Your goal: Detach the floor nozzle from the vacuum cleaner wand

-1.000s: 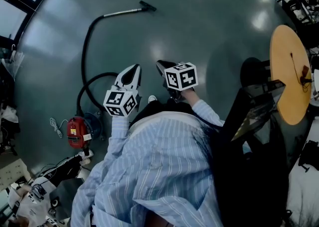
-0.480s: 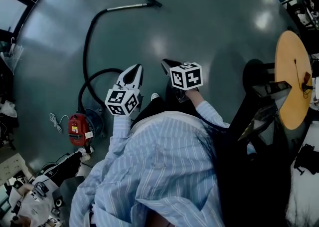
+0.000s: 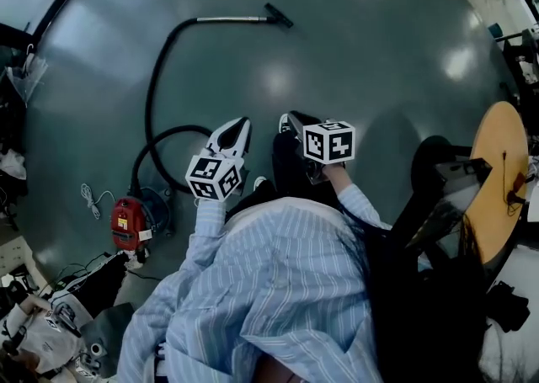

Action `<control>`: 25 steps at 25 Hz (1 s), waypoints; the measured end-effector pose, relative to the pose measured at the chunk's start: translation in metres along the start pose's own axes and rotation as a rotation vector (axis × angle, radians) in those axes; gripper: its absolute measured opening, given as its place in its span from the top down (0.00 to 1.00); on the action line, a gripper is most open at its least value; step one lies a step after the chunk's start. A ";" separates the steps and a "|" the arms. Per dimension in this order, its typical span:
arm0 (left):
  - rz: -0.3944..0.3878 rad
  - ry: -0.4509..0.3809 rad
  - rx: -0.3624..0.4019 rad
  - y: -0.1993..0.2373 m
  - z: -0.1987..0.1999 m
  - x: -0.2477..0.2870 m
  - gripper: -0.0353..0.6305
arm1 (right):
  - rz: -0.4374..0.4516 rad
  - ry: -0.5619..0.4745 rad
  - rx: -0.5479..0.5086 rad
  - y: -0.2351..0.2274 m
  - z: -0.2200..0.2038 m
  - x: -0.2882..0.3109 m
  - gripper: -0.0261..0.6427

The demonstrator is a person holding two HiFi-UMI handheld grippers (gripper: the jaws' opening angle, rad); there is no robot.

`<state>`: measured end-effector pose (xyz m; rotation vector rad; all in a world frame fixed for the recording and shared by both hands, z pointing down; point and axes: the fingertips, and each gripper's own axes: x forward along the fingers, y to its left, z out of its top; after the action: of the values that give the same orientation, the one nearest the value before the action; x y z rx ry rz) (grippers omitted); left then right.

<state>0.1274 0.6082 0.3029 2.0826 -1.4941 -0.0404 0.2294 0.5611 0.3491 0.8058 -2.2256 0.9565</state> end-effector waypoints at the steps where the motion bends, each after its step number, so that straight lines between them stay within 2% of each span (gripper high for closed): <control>1: 0.011 -0.009 -0.008 0.006 0.008 0.015 0.94 | 0.006 0.003 -0.007 -0.009 0.014 0.007 0.93; 7: 0.051 -0.046 -0.029 0.030 0.067 0.104 0.94 | 0.038 0.049 -0.071 -0.062 0.100 0.036 0.93; 13: 0.078 -0.066 0.027 0.051 0.117 0.179 0.94 | 0.055 0.046 -0.113 -0.109 0.184 0.072 0.93; 19: 0.106 -0.050 0.024 0.072 0.138 0.215 0.94 | 0.094 0.052 -0.088 -0.125 0.214 0.095 0.93; 25: 0.089 -0.017 0.009 0.101 0.146 0.250 0.94 | 0.067 0.067 -0.035 -0.150 0.235 0.123 0.93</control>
<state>0.0839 0.3050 0.3014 2.0256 -1.5984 -0.0176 0.1937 0.2586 0.3641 0.6778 -2.2170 0.9588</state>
